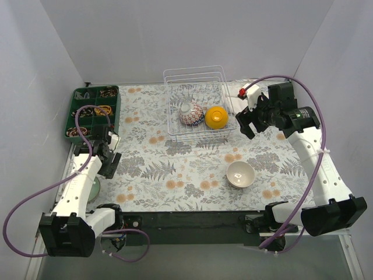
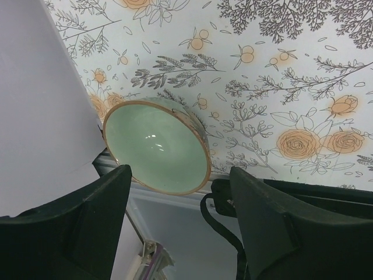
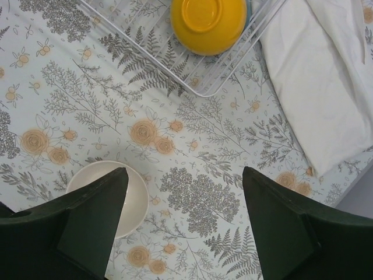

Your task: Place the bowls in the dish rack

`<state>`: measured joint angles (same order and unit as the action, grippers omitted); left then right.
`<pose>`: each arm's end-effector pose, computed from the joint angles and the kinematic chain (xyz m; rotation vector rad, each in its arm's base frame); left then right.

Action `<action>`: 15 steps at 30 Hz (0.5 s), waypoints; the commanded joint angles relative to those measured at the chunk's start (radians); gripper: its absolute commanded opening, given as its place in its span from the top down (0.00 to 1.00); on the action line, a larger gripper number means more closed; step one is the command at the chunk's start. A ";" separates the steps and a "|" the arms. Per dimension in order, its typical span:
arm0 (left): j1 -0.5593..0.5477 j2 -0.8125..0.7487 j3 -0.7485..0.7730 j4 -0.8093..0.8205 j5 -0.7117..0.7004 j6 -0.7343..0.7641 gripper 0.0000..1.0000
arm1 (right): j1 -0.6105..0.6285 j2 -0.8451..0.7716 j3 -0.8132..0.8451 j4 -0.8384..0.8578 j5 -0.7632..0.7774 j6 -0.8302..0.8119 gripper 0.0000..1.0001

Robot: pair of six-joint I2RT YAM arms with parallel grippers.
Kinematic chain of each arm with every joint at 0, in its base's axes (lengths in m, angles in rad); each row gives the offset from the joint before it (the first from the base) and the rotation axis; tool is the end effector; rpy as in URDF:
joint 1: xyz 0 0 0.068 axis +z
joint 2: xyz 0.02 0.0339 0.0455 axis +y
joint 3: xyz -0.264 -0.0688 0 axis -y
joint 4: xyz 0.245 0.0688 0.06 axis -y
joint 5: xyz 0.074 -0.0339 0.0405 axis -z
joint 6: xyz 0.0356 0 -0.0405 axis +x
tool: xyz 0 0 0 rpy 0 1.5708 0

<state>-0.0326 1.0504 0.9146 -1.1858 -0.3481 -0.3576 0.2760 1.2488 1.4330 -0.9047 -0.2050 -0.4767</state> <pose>0.1664 0.0067 0.2647 -0.5143 2.7554 0.4153 0.2368 0.0746 0.3960 -0.9342 2.0759 0.1296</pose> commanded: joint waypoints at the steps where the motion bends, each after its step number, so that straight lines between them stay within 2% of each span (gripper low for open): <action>1: 0.011 0.017 -0.017 0.005 0.009 -0.021 0.34 | 0.002 -0.038 0.034 -0.026 0.006 0.041 0.13; 7: 0.011 0.071 -0.065 0.038 0.055 -0.034 0.39 | 0.002 -0.103 -0.016 -0.029 0.015 0.033 0.12; 15: 0.030 0.066 -0.128 0.137 0.017 -0.029 0.39 | 0.000 -0.132 -0.045 -0.030 0.007 0.062 0.12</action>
<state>-0.0238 1.1481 0.8040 -1.1034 -0.3176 -0.3794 0.2760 1.1282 1.4063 -0.9409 -0.1883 -0.4446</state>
